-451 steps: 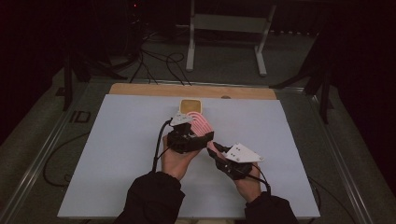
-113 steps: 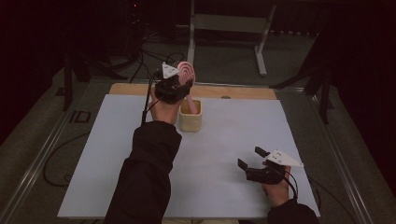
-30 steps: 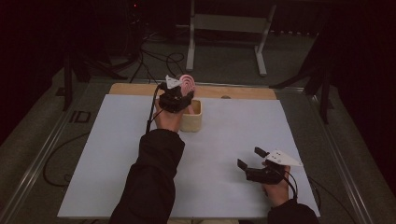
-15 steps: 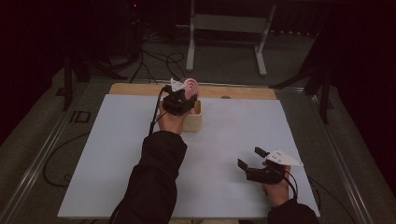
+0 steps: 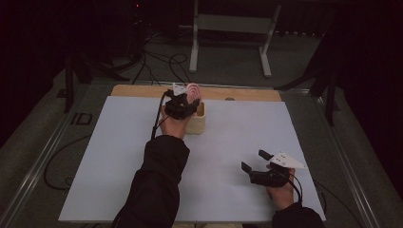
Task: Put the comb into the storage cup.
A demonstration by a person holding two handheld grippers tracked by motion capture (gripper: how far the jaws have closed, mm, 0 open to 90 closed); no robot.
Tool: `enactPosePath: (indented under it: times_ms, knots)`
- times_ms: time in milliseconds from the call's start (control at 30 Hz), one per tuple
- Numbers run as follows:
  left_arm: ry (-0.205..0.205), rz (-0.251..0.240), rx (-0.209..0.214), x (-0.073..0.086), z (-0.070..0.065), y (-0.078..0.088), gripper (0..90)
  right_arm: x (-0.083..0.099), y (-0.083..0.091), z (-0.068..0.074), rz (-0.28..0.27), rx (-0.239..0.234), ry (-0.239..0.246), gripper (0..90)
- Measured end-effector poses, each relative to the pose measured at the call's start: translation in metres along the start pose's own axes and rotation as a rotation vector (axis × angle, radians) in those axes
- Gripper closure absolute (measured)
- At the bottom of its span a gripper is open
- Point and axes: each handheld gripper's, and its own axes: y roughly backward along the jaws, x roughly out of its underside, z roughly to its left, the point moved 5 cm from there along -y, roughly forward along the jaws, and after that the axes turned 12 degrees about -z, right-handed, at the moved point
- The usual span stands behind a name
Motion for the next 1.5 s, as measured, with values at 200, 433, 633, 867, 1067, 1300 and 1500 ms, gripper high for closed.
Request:
enactPosePath:
  times_ms: [200,433,633,867,1067,1300,1500]
  knots:
    - [0.001,0.002,0.002,0.001,-0.001,-0.001,63.3,0.000,0.000,0.000,0.000,-0.001,0.000,9.2]
    - [0.004,-0.001,0.003,0.001,0.000,-0.002,63.2,0.000,0.000,0.000,0.001,-0.002,0.001,9.2]
    - [0.003,0.001,0.004,0.001,0.000,-0.002,63.0,0.000,0.000,0.000,0.002,-0.001,-0.001,9.2]
    - [0.003,0.005,-0.001,0.001,0.003,-0.002,62.9,0.000,0.000,0.000,0.002,-0.003,0.001,9.2]
    - [-0.002,0.010,-0.011,0.001,0.007,-0.002,62.7,0.001,0.000,0.000,0.004,-0.002,-0.006,9.2]
    - [-0.015,0.015,-0.024,0.000,0.009,-0.002,62.1,0.001,0.000,-0.001,0.008,-0.002,-0.004,9.2]
    - [-0.023,0.023,-0.048,0.000,0.012,-0.001,61.1,0.002,0.000,-0.001,0.008,-0.003,-0.005,9.2]
